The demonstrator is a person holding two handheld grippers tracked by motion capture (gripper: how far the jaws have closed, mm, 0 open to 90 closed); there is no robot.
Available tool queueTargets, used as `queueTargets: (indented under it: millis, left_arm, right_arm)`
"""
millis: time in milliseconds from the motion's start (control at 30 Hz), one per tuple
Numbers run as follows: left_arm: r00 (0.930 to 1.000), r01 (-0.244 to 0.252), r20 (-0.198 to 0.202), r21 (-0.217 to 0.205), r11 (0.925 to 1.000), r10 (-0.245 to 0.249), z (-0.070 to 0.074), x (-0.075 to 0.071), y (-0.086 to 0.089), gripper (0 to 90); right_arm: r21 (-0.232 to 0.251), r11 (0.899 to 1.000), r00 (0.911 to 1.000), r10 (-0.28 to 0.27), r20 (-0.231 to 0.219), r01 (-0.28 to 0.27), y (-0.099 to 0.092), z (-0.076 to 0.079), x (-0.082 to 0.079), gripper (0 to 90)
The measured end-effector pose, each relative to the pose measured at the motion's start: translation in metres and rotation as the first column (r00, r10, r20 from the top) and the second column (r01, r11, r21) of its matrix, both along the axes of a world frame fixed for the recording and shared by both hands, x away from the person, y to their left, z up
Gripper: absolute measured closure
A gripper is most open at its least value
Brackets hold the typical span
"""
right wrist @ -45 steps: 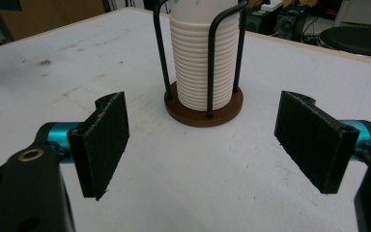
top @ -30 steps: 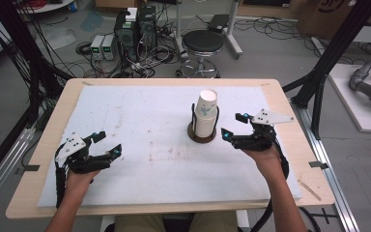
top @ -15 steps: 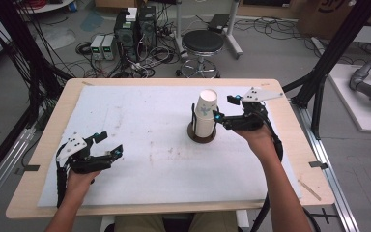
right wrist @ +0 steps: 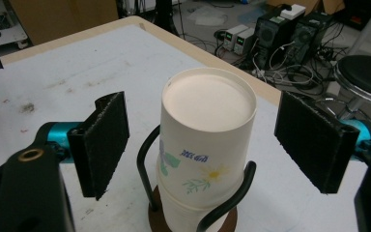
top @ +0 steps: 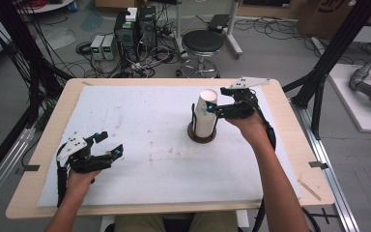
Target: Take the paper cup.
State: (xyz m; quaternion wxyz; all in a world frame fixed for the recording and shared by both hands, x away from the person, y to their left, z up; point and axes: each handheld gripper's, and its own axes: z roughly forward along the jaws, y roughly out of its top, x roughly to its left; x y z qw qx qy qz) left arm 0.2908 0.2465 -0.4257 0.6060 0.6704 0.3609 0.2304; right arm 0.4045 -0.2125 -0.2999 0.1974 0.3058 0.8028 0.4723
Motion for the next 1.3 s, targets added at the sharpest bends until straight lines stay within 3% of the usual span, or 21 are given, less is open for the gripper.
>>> queueTargets:
  millis: [367, 400, 533, 733, 1300]
  left_arm:
    - [1.0000, -0.002, -0.005, -0.004, 1.0000, 0.001, 0.000, 0.000, 0.000, 16.4]
    - [1.0000, -0.004, -0.006, -0.004, 1.0000, 0.004, 0.000, 0.000, 0.000, 16.4]
    - [0.9999, -0.007, -0.008, -0.006, 1.0000, 0.007, -0.001, 0.001, 0.001, 16.4]
    - [1.0000, -0.008, -0.006, -0.008, 0.9999, 0.008, -0.001, 0.001, 0.001, 16.4]
    - [0.9999, -0.008, -0.011, -0.008, 0.9999, 0.008, 0.000, 0.001, 0.001, 16.4]
  right_arm:
    - [-0.023, 1.000, 0.9993, -0.003, -0.036, 0.002, 0.014, -0.012, 0.019, 21.3]
    - [-0.024, 1.000, 0.9989, 0.006, -0.046, -0.007, 0.015, -0.013, 0.022, 25.8]
    - [-0.020, 1.000, 0.9985, 0.011, -0.054, -0.012, 0.015, -0.015, 0.023, 28.1]
    - [-0.014, 1.000, 0.9989, 0.025, -0.040, -0.026, 0.014, -0.014, 0.024, 34.0]
    - [0.011, 0.999, 0.9990, 0.031, -0.032, -0.031, 0.012, -0.007, 0.026, 35.1]
